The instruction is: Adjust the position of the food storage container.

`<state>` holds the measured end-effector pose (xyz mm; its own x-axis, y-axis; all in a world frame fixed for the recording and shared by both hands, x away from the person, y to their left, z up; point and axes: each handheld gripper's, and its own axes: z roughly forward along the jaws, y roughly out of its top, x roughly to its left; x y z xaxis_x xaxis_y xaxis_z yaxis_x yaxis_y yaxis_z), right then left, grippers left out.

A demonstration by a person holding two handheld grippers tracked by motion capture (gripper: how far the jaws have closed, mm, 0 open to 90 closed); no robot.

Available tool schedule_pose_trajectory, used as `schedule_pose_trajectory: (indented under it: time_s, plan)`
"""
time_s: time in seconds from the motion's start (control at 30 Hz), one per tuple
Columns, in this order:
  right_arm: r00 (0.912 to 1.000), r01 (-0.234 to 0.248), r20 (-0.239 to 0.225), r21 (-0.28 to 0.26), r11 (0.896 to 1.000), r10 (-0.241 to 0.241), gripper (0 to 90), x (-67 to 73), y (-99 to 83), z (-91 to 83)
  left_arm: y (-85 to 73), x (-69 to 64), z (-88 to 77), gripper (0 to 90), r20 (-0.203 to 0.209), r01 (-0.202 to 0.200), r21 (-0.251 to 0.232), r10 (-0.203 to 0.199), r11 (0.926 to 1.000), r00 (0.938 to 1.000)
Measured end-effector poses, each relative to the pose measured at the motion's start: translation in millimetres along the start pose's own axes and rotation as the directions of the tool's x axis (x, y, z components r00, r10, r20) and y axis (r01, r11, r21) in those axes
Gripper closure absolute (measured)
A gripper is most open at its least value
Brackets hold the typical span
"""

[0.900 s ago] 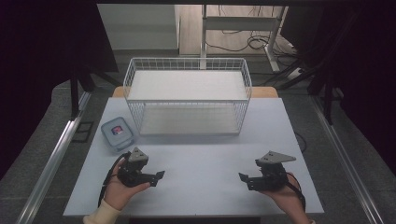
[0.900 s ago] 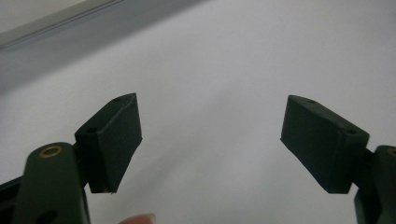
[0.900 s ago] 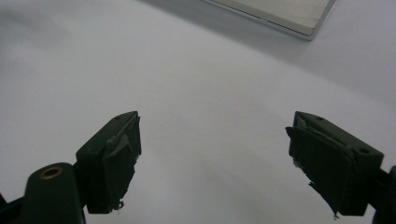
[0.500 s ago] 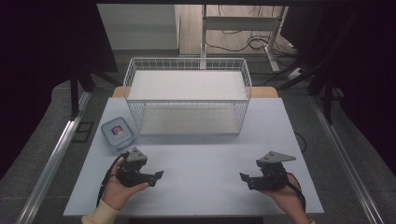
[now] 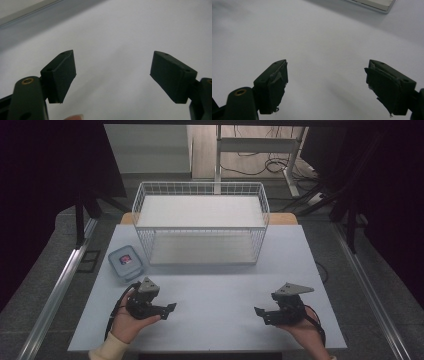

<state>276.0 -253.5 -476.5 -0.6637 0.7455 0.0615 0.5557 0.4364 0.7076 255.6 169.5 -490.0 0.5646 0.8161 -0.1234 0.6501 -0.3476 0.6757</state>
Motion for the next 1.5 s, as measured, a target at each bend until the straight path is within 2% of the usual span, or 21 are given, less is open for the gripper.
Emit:
schedule_pose_trajectory:
  time_s: [0.1, 0.2, 0.3, 0.5, 0.53, 0.63, 0.67, 0.7, 0.77, 0.8, 0.83, 0.97, 1.0, 1.03, 1.1, 1.17, 1.3, 1.33, 1.4, 1.47, 1.5]
  plan:
    - [1.0, -0.006, -0.002, -0.008, 1.0, 0.006, 18.2, -0.6, -0.2, -1.9, 2.0, -0.2, -2.5, 20.6, 0.032, -0.006, -0.008, 0.006, 0.9999, 0.9995]
    - [0.9998, -0.009, -0.016, -0.02, 1.0, 0.009, 18.4, 0.6, 0.7, -5.4, 7.5, -0.3, -8.9, 20.6, 0.045, -0.03, -0.012, 0.031, 0.9995, 0.9985]
    - [0.9998, -0.013, -0.016, -0.026, 1.0, 0.013, 18.5, 1.9, 1.8, -7.0, 10.4, 2.0, -13.6, 20.5, 0.042, -0.032, -0.016, 0.033, 0.9994, 0.9986]
    - [0.9997, -0.022, -0.012, -0.024, 0.999, 0.021, 18.5, 2.6, 1.3, -6.5, 20.9, 18.3, -33.4, 18.9, -0.004, -0.055, -0.009, 0.055, 0.9984, 0.9985]
    - [0.9998, -0.021, -0.006, -0.021, 1.0, 0.021, 18.5, 2.5, 1.0, -5.4, 23.4, 25.4, -40.9, 19.3, -0.019, -0.063, -0.01, 0.063, 0.998, 0.9978]
    - [0.9997, -0.025, -0.004, -0.018, 1.0, 0.025, 18.5, 2.3, 0.6, -3.9, 25.6, 34.0, -47.7, 20.6, -0.03, -0.063, -0.01, 0.062, 0.998, 0.9976]
    - [0.9997, -0.025, -0.002, -0.014, 1.0, 0.025, 18.5, 2.5, 0.5, -3.5, 27.8, 44.5, -53.2, 21.4, -0.05, -0.045, -0.015, 0.044, 0.9989, 0.9978]
    - [0.9997, -0.025, -0.002, -0.014, 1.0, 0.025, 18.5, 2.5, 0.5, -3.5, 27.8, 44.5, -53.2, 22.5, -0.05, -0.045, -0.015, 0.044, 0.9989, 0.9978]
    - [0.9997, -0.025, -0.003, -0.014, 1.0, 0.025, 18.5, 3.5, 0.3, -2.6, 29.9, 55.9, -56.8, 23.3, -0.081, -0.015, -0.002, 0.015, 0.9999, 0.9966]
    - [0.9997, -0.022, -0.005, -0.016, 1.0, 0.022, 18.5, 4.5, 0.4, -2.5, 32.0, 68.6, -59.6, 23.8, -0.118, 0.005, 0.018, -0.003, 0.9998, 0.993]
    - [0.9997, -0.022, -0.005, -0.016, 1.0, 0.022, 18.5, 4.5, 0.4, -2.5, 32.0, 68.6, -59.6, 25.1, -0.118, 0.005, 0.018, -0.003, 0.9998, 0.993]
    - [0.9997, -0.023, -0.006, -0.015, 1.0, 0.022, 18.5, 5.6, 0.9, -2.8, 36.4, 98.6, -64.9, 32.7, -0.124, 0.035, 0.04, -0.03, 0.9986, 0.9918]
    - [0.9998, -0.018, -0.006, -0.015, 1.0, 0.018, 18.5, 5.7, 0.8, -2.5, 39.1, 114.3, -66.4, 36.9, -0.131, 0.058, 0.04, -0.053, 0.9975, 0.9901]
    - [0.9998, -0.018, -0.006, -0.015, 1.0, 0.018, 18.5, 5.7, 0.8, -2.5, 39.1, 114.3, -66.4, 38.5, -0.131, 0.058, 0.04, -0.053, 0.9975, 0.9901]
    - [0.9999, -0.016, -0.005, -0.012, 1.0, 0.016, 18.5, 5.8, 0.3, -1.8, 41.5, 129.2, -66.3, 40.3, -0.154, 0.075, 0.03, -0.07, 0.9967, 0.9857]
    - [0.9999, -0.016, -0.004, -0.007, 1.0, 0.016, 18.5, 4.8, -0.2, -1.3, 43.6, 144.1, -64.1, 45.4, -0.153, 0.093, 0.028, -0.087, 0.9953, 0.9843]
    - [0.9998, -0.022, -0.003, -0.006, 1.0, 0.022, 18.5, 4.2, -0.7, -0.2, 48.0, 170.6, -57.0, 50.0, -0.179, 0.101, 0.031, -0.094, 0.9944, 0.9793]
    - [0.9998, -0.021, -0.002, -0.006, 1.0, 0.021, 18.4, 4.1, -0.7, 0.0, 48.7, 177.6, -55.3, 50.8, -0.173, 0.129, 0.018, -0.124, 0.9915, 0.9771]
    - [0.9999, -0.014, 0.004, -0.007, 1.0, 0.014, 18.4, 3.6, -0.5, -0.2, 49.2, 192.9, -52.6, 54.2, -0.147, 0.202, -0.013, -0.202, 0.9793, 0.9684]
    - [0.9997, -0.021, 0.009, -0.018, 1.0, 0.021, 18.4, 1.6, -0.6, -2.8, 49.2, 212.2, -47.1, 62.8, -0.169, 0.24, -0.015, -0.239, 0.9707, 0.9561]
    - [0.9997, -0.021, 0.009, -0.018, 1.0, 0.021, 18.4, 1.6, -0.6, -2.8, 49.2, 212.2, -47.1, 65.5, -0.169, 0.24, -0.015, -0.239, 0.9707, 0.9561]
